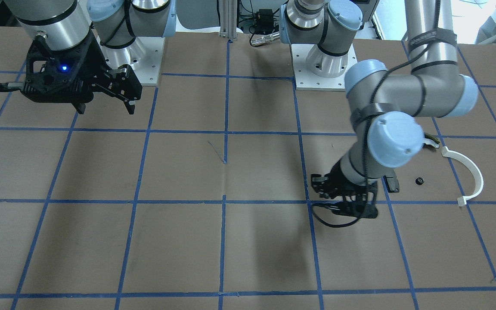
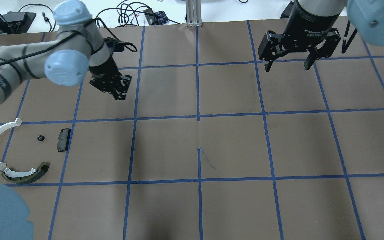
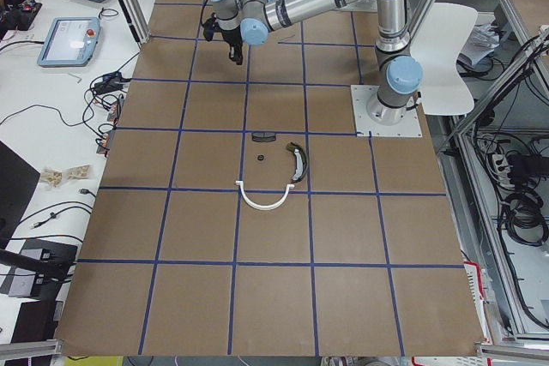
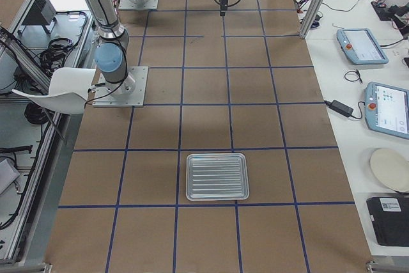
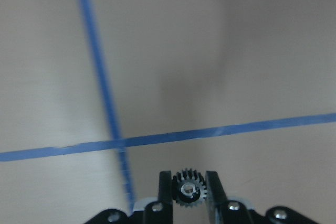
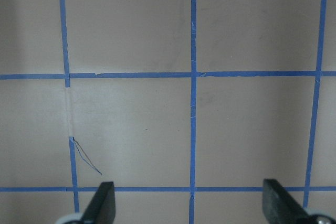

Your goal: Place bearing gear from tray to pile

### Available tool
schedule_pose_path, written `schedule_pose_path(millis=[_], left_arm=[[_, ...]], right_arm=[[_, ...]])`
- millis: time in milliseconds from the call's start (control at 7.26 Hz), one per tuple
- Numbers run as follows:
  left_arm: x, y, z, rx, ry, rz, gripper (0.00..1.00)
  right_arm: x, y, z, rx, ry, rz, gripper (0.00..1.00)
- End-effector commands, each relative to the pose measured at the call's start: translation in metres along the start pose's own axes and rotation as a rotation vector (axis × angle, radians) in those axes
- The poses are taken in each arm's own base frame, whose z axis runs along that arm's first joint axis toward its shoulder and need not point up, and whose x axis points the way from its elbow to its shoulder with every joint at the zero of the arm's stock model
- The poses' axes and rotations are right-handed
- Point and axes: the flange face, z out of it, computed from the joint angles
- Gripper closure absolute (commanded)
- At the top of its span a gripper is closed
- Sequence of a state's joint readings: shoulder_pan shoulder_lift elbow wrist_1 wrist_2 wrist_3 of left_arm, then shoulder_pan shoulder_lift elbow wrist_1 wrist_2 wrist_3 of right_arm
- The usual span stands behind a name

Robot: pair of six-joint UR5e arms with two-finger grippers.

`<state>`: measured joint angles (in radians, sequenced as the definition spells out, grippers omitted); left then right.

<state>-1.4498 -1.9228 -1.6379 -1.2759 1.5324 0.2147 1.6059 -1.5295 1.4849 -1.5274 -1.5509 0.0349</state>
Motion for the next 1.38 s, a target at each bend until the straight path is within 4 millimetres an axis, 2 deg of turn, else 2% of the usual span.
schedule_pose_path(millis=[0,138,276,413,551,827,1240], left_arm=[[-0.195,0.035,0.012,-0.031,0.062,0.005,1.00],[-0.270,0.065,0.028,-0.034,0.097,-0.026,1.00],[-0.319,0.088,0.040,-0.055,0.082,-0.056,1.00],[-0.343,0.096,0.051,-0.057,0.075,-0.059,1.00],[-0.356,0.097,0.063,-0.056,0.077,-0.072,1.00],[-0.355,0.097,0.081,-0.077,0.099,-0.074,1.00],[-0.351,0.093,0.086,-0.083,0.108,-0.079,1.00]], right_arm=[[0.000,0.000,-0.002,0.009,0.000,0.000,0.00],[0.000,-0.001,-0.001,0.012,-0.002,0.000,0.00],[0.000,-0.001,-0.002,0.020,-0.001,0.000,0.00],[0.000,-0.002,-0.001,0.019,-0.002,0.001,0.00],[0.000,-0.002,0.000,0.019,-0.002,0.001,0.00],[-0.001,-0.003,0.001,0.022,-0.004,0.001,0.00],[0.000,-0.002,0.003,0.017,-0.002,0.003,0.00]])
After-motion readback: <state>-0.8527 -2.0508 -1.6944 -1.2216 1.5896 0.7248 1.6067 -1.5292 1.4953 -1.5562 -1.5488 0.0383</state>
